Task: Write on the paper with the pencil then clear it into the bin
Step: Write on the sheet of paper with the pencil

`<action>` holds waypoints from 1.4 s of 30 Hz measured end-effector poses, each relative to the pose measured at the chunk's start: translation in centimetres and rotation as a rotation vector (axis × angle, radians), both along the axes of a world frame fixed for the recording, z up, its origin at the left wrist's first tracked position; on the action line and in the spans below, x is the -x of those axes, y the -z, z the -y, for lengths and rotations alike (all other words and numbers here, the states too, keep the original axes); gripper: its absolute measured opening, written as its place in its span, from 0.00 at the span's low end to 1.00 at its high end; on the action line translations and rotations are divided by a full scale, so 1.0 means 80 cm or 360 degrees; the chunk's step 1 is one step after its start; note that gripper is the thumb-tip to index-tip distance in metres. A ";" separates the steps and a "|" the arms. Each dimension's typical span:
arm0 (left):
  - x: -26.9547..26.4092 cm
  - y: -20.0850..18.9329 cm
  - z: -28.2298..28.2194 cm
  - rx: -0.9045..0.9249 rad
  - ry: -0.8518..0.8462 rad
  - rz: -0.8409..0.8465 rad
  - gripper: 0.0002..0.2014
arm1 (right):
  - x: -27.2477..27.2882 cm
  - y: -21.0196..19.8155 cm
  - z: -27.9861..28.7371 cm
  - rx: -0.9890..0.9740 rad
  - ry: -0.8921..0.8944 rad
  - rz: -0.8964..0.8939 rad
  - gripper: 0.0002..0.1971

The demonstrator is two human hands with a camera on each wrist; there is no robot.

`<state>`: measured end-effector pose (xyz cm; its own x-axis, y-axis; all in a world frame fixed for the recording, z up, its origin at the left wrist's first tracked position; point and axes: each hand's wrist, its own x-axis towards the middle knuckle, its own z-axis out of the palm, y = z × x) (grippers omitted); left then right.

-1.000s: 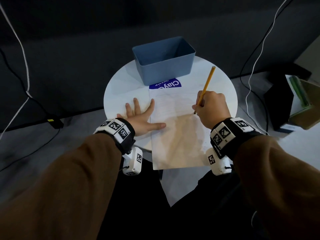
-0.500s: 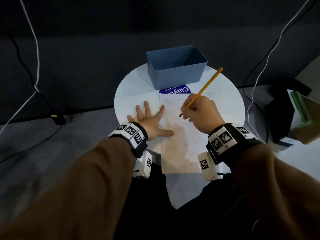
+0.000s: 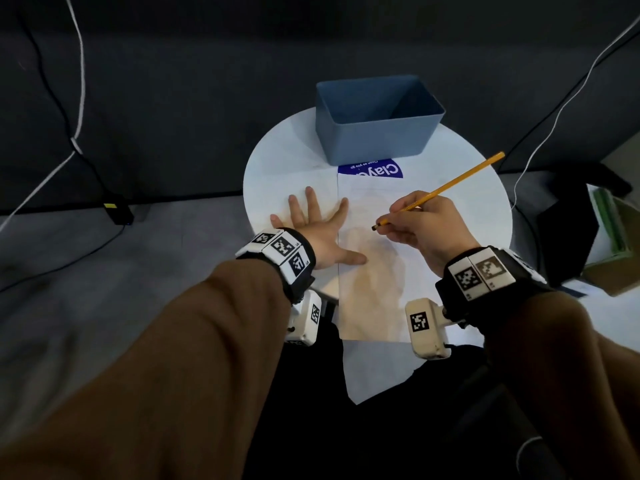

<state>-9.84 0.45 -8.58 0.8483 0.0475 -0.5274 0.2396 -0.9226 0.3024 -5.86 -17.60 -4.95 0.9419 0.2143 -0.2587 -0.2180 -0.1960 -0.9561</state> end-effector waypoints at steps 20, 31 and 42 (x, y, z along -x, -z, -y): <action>-0.002 -0.004 0.002 -0.0013 0.0005 -0.0025 0.58 | -0.009 0.004 0.005 0.0155 0.0052 0.0214 0.12; -0.003 -0.001 0.002 -0.0044 0.0029 -0.0031 0.58 | -0.011 0.021 -0.039 0.0835 -0.0452 0.0856 0.04; -0.006 0.003 0.000 -0.0059 0.0010 -0.0040 0.59 | -0.031 0.009 -0.024 0.1094 -0.0332 0.0915 0.08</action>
